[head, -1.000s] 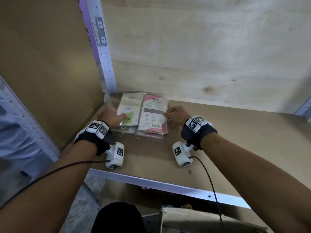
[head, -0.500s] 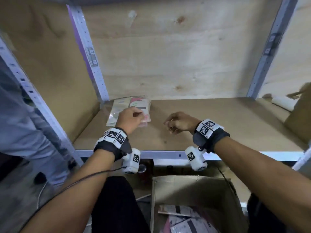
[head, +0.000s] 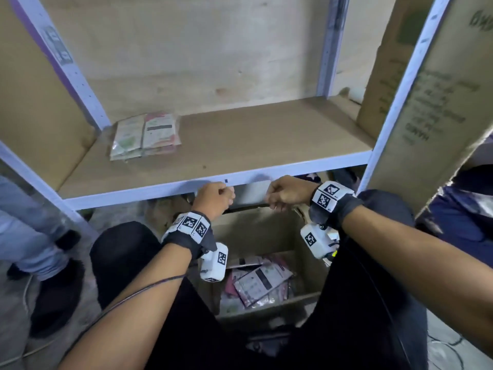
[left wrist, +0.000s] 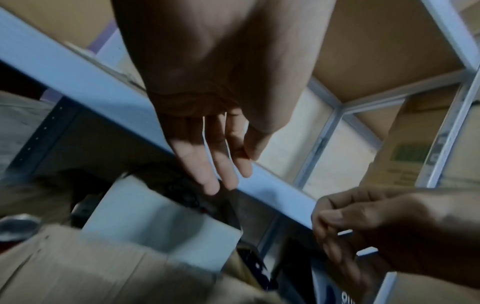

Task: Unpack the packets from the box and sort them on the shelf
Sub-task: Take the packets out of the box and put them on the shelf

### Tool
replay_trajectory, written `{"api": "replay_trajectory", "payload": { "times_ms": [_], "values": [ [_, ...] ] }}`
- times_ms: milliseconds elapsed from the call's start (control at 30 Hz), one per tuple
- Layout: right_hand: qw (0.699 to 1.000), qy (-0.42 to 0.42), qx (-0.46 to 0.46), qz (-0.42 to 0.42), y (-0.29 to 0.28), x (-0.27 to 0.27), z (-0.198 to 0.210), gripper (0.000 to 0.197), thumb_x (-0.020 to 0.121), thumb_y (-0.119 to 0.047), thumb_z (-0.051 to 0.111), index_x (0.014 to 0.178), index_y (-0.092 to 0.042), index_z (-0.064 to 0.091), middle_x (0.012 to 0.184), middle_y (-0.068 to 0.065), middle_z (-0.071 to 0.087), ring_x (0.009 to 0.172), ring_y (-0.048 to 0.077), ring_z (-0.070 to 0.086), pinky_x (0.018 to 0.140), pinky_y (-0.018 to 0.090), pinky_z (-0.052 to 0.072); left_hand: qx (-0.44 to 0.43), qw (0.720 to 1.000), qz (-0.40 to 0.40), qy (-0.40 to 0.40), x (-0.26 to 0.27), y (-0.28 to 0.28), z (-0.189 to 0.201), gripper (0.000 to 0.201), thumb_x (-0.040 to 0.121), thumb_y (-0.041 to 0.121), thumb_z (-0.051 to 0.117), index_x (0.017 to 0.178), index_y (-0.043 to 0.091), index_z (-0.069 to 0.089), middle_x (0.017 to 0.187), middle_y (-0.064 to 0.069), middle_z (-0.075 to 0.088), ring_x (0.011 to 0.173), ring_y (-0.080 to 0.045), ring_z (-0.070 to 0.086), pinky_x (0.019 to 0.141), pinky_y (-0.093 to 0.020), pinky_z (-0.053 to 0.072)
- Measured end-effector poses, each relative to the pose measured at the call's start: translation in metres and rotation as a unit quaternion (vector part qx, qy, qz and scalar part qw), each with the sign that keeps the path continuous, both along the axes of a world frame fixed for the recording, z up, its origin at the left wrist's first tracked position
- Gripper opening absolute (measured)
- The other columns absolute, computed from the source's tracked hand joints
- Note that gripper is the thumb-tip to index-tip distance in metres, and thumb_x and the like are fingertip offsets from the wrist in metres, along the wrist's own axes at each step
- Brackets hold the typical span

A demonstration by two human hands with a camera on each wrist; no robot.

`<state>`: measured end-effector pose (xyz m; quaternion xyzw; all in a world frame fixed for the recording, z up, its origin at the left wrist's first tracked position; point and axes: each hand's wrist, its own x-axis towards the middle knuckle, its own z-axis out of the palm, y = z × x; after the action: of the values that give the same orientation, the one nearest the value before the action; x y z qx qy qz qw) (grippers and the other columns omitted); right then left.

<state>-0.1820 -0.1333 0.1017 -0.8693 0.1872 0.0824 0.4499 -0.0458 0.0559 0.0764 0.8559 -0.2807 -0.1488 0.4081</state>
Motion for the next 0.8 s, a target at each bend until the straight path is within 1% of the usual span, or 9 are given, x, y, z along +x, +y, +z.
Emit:
{"api": "replay_trajectory", "payload": {
  "times_ms": [133,267,400,467,567,633,700,733,800],
  "values": [
    [0.999,0.049,0.008,0.007,-0.005,-0.005,-0.040,0.015,0.098,-0.007,0.055,0.087,-0.008,0.063,0.075,0.006,0.067,0.059,0.015,0.064,0.053,0.021,0.053,0.049,0.996,-0.033,0.069,-0.018,-0.010,-0.050,0.036,0.098,0.013,0.049,0.066,0.018,0.064,0.074,-0.005,0.073,0.067,-0.024,0.066,0.081,-0.040,0.059],
    [0.995,0.101,0.010,-0.005,-0.009,0.003,-0.086,0.018,0.098,-0.009,0.054,0.082,-0.013,0.062,0.074,0.004,0.069,0.060,0.015,0.065,0.060,0.027,0.055,0.118,0.988,-0.039,0.089,-0.019,-0.016,-0.087,0.038,0.101,0.017,0.047,0.068,0.017,0.065,0.092,-0.016,0.077,0.090,-0.036,0.073,0.086,-0.042,0.059],
    [0.987,0.157,0.022,-0.001,-0.010,0.012,-0.133,0.018,0.097,-0.006,0.051,0.100,0.000,0.067,0.084,0.013,0.071,0.068,0.022,0.066,0.072,0.037,0.058,0.195,0.973,-0.053,0.109,-0.014,-0.022,-0.118,0.032,0.102,0.021,0.048,0.096,0.009,0.077,0.109,-0.015,0.075,0.103,-0.034,0.069,0.089,-0.033,0.054],
    [0.983,0.182,0.022,0.001,-0.011,0.019,-0.155,0.020,0.095,-0.006,0.052,0.101,0.001,0.070,0.089,0.016,0.073,0.074,0.024,0.067,0.076,0.037,0.059,0.234,0.964,-0.042,0.120,-0.012,-0.023,-0.132,0.032,0.101,0.025,0.050,0.102,0.008,0.077,0.114,-0.017,0.073,0.107,-0.036,0.068,0.092,-0.036,0.054],
    [0.976,0.216,-0.005,0.022,-0.010,0.031,-0.184,0.022,0.094,-0.009,0.051,0.091,-0.001,0.072,0.076,0.006,0.071,0.065,0.018,0.065,0.058,0.023,0.053,0.291,0.949,-0.037,0.116,-0.009,-0.024,-0.154,0.034,0.102,0.024,0.051,0.118,0.001,0.072,0.127,-0.022,0.068,0.119,-0.039,0.062,0.103,-0.041,0.049],
    [0.971,0.238,-0.002,0.033,-0.008,0.043,-0.203,0.023,0.095,-0.012,0.054,0.093,0.004,0.071,0.070,0.004,0.067,0.060,0.017,0.063,0.055,0.023,0.051,0.315,0.943,-0.038,0.097,-0.010,-0.023,-0.163,0.034,0.102,0.021,0.051,0.123,0.000,0.067,0.133,-0.025,0.062,0.123,-0.042,0.057,0.103,-0.042,0.044],
    [0.966,0.256,-0.011,0.042,-0.003,0.056,-0.219,0.026,0.095,-0.015,0.057,0.101,0.007,0.068,0.072,0.007,0.067,0.059,0.020,0.064,0.055,0.026,0.053,0.321,0.942,-0.037,0.088,-0.008,-0.021,-0.168,0.033,0.101,0.022,0.051,0.122,0.003,0.068,0.133,-0.024,0.062,0.123,-0.041,0.057,0.103,-0.043,0.044],
    [0.963,0.265,-0.025,0.047,0.000,0.062,-0.225,0.027,0.094,-0.017,0.060,0.104,0.007,0.068,0.078,0.009,0.069,0.064,0.023,0.067,0.058,0.029,0.055,0.327,0.940,-0.038,0.087,-0.006,-0.019,-0.171,0.033,0.101,0.023,0.051,0.120,0.003,0.069,0.132,-0.023,0.063,0.122,-0.041,0.058,0.102,-0.042,0.045],
    [0.955,0.277,-0.083,0.067,0.004,0.068,-0.238,0.030,0.088,-0.020,0.066,0.109,0.002,0.068,0.101,0.016,0.071,0.090,0.033,0.070,0.076,0.038,0.059,0.333,0.938,-0.023,0.093,-0.002,-0.017,-0.178,0.033,0.099,0.025,0.051,0.112,0.003,0.072,0.125,-0.022,0.067,0.117,-0.041,0.061,0.098,-0.040,0.048]
  ]
}}
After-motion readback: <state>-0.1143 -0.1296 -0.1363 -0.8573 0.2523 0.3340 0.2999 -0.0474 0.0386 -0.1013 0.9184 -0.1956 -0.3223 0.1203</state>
